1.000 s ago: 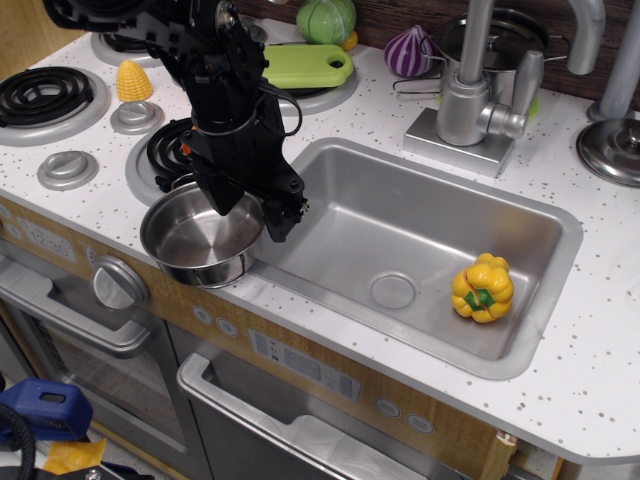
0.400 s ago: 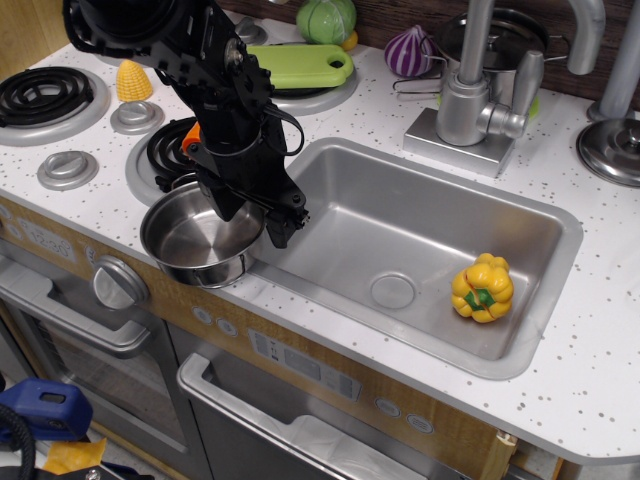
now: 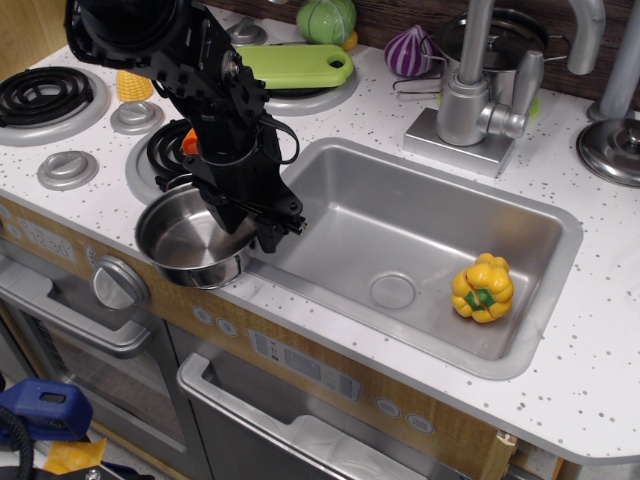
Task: Put pan in sink
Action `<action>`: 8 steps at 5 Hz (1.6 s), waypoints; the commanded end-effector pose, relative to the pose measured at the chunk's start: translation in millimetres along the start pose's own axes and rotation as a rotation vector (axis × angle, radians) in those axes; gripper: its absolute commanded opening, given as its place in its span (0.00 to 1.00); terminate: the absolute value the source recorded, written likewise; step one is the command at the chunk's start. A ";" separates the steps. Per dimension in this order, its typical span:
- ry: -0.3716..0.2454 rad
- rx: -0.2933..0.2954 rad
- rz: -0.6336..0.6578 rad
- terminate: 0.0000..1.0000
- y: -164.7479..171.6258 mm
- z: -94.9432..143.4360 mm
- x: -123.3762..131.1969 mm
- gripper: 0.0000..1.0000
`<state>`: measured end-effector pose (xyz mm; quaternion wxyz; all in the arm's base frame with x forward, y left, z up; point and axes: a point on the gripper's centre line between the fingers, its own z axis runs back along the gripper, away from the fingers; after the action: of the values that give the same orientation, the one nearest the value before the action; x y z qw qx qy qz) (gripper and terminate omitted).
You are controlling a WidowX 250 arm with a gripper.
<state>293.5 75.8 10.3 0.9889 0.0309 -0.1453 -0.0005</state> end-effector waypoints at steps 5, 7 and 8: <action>-0.136 0.187 -0.217 0.00 -60.1 38.3 52.1 0.00; -0.202 0.073 -0.246 0.00 -93.9 13.0 66.8 0.00; -0.210 -0.012 -0.232 0.00 -100.6 1.2 62.7 0.00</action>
<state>346.3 -30.2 5.5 0.9642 0.0043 -0.2314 -0.1292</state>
